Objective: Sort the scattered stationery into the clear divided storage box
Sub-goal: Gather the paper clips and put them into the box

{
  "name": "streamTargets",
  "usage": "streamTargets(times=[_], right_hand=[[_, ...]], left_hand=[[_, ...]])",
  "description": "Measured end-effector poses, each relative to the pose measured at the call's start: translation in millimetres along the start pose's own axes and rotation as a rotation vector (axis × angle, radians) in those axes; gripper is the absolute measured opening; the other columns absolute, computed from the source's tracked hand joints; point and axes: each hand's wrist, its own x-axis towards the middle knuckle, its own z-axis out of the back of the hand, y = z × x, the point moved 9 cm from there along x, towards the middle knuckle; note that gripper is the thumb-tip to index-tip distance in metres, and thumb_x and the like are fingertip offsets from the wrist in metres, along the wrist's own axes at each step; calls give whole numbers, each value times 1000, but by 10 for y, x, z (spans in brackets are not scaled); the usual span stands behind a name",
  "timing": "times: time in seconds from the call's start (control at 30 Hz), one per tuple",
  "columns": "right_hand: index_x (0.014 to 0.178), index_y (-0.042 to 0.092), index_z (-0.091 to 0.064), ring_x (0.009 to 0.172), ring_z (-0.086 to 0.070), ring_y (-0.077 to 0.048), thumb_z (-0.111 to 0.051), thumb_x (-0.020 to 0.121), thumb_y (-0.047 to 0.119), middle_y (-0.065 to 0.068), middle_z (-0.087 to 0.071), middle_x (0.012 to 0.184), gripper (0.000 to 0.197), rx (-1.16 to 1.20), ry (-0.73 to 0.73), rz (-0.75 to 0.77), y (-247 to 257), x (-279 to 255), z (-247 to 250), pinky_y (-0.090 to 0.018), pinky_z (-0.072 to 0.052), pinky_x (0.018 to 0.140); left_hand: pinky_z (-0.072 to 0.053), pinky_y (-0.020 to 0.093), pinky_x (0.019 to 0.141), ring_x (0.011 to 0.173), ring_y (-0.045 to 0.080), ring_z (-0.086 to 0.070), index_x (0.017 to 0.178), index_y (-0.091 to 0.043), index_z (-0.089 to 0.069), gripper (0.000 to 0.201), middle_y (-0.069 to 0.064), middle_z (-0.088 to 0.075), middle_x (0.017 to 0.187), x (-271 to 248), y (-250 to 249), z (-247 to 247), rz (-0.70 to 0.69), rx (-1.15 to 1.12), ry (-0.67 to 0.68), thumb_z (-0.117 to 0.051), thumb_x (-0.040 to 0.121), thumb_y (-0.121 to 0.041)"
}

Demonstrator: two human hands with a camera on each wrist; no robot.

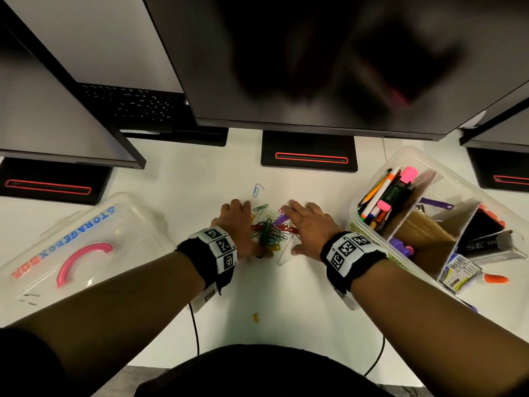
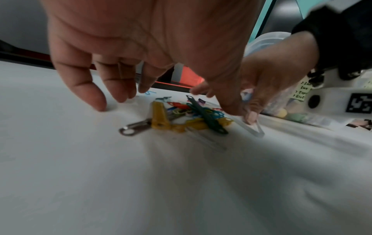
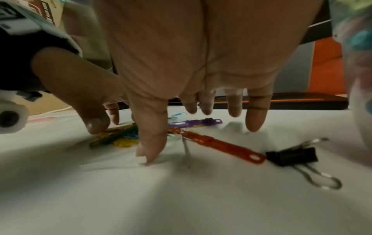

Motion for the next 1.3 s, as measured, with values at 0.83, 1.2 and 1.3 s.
streamTargets(times=[0.83,1.2,1.3], right_hand=[[123,7,-52,111,-53,-29,-62,87,26,-13,-54,122,41,242,-143,-4,133,-152,-222,-32,-42,92],[117,11,-61,105,-59,-27,-49,93,16,-12,-66,114,28,315,-252,-49,84,-352,267,-28,-44,85],[105,10,-65,100,-61,-27,-51,92,18,-11,-68,104,21,317,-339,-57,54,-534,608,-28,-42,76]], left_hand=[[-45,39,97,115,29,-51,130,-16,-45,40,11,-51,125,-132,-518,-153,-344,-11,0,-48,92,-29],[-45,33,85,101,28,-60,110,-12,-58,23,10,-64,108,-244,-650,326,-394,-51,-48,-46,93,-23],[-42,31,76,94,27,-59,100,-11,-59,18,10,-65,100,-327,-711,653,-426,-33,-131,-45,93,-20]])
